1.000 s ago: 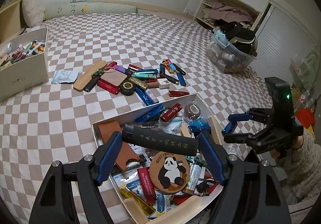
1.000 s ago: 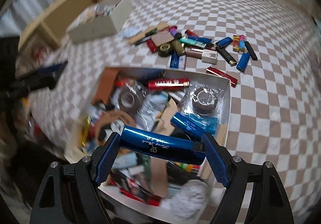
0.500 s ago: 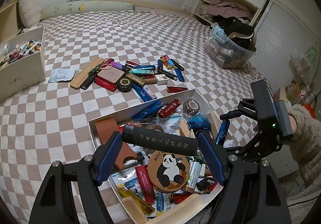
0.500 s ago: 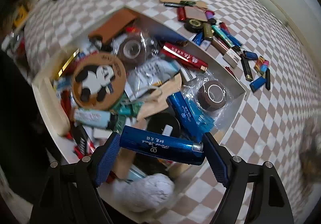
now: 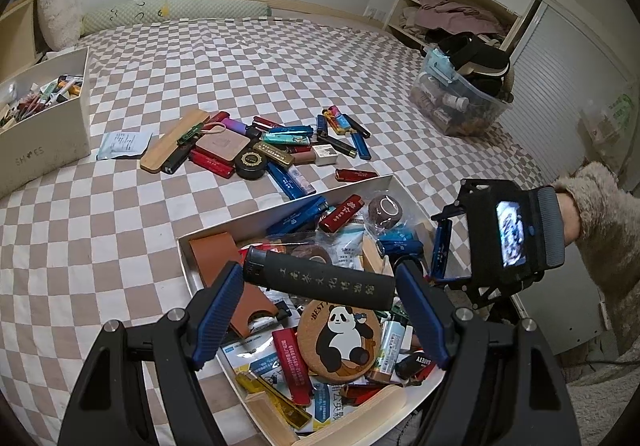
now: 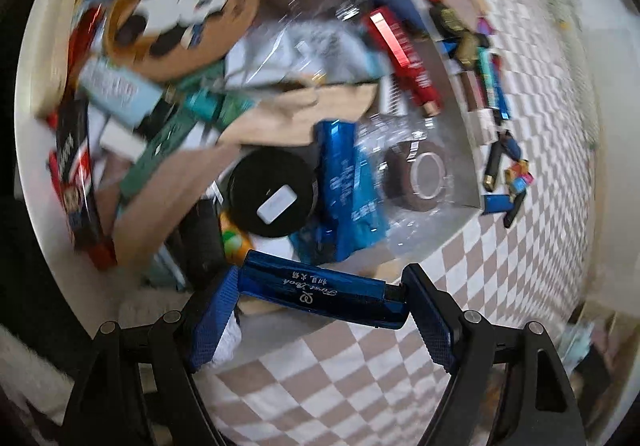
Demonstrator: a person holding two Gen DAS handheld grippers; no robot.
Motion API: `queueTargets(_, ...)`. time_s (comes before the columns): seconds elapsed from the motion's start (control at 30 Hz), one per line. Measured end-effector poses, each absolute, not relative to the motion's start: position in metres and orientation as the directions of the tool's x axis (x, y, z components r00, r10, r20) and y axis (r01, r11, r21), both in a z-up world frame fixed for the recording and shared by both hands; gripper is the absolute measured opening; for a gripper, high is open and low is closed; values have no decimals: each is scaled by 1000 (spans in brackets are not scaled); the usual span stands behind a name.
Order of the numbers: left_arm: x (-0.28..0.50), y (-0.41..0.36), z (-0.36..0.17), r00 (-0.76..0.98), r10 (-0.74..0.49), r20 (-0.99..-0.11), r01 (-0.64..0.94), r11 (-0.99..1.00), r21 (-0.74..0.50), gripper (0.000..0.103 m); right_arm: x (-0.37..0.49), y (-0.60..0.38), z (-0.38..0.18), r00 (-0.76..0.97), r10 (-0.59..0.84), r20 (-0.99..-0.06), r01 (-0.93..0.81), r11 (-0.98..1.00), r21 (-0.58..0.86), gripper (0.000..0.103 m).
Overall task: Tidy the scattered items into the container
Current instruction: 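Lower the right tool's lighter into the box and open the right tool, then lower the black bar into the box and open the left tool while the right tool lifts away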
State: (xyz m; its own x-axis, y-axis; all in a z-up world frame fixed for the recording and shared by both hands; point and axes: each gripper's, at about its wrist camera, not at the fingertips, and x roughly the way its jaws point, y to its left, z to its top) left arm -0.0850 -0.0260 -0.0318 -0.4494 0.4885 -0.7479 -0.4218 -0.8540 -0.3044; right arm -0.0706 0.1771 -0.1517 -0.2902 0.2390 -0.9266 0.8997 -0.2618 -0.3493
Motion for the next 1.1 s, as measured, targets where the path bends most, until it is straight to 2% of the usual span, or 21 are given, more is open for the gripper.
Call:
queueTargets(0.17,-85,-26,-33,-447,486,-751,-423,-854,-301,79,-72,171,-156,-265,265,-927,921,-215,-325,83)
queueTargets(0.2,-86,-27,-34,-444,485,-753,-426,-854,-299,79,-73,171,-155,-260,263,-929,921,-220,-320,87)
queueTargets(0.23,-86,-27,-35,-440,484,-756,-428,-853,-298,79,-74,171,-154,-263,261,-929,919,-226,-324,98)
queueTargets(0.3,-87,-29,-39,-423,486,-765,-437,-849,-299,79,-75,173,-149,-267,235,-935,912,-251,-323,103)
queueTargets(0.63,-84,-28,-51,-384,460,-800,-516,-826,-227,79,-81,185,-125,-260,139,-956,870,-395,-294,103)
queueTargets(0.8,-84,-27,-60,-389,402,-829,-540,-828,-149,79,-78,183,-113,-344,102,-934,806,-478,-349,103)
queueTargets(0.93,-82,-25,-70,-386,357,-851,-591,-804,-69,79,-72,178,-103,-343,31,-939,765,-571,-298,103)
queueTargets(1.1,-74,-20,-83,-317,367,-874,-673,-737,-65,79,-70,180,-99,-319,24,-947,706,-660,-255,103)
